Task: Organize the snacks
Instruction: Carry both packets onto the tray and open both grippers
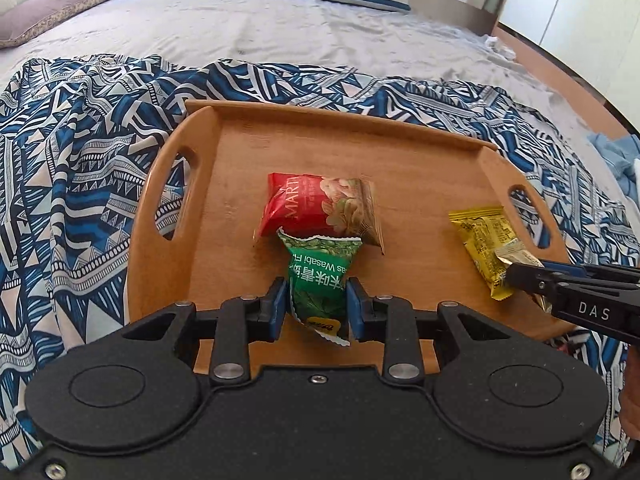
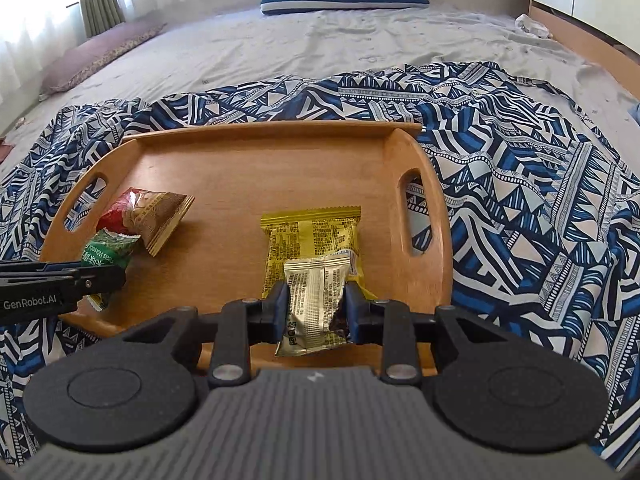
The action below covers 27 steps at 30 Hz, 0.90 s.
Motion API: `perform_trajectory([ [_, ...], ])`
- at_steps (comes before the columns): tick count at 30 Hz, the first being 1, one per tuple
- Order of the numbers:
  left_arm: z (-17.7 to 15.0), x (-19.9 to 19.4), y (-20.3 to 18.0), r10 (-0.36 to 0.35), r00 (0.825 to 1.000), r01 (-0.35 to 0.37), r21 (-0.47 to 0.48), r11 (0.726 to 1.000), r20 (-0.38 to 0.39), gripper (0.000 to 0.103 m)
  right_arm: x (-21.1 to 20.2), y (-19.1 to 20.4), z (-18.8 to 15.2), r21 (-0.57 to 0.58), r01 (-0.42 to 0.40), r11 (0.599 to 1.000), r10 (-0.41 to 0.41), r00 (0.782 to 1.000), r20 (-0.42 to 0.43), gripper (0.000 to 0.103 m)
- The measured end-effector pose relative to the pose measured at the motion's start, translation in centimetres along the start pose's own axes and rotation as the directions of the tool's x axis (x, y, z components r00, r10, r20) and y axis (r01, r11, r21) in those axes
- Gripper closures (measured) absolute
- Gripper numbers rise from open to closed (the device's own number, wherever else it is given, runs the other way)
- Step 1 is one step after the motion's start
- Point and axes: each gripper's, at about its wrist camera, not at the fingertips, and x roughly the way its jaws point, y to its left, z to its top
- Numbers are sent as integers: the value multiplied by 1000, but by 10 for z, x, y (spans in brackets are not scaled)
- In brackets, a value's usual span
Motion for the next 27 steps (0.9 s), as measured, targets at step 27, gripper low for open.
perform_trajectory([
  [27,4,11,-3,28,999,-29,18,999,22,73,19,14,-7,-131,-14,991,22,998,56,68],
])
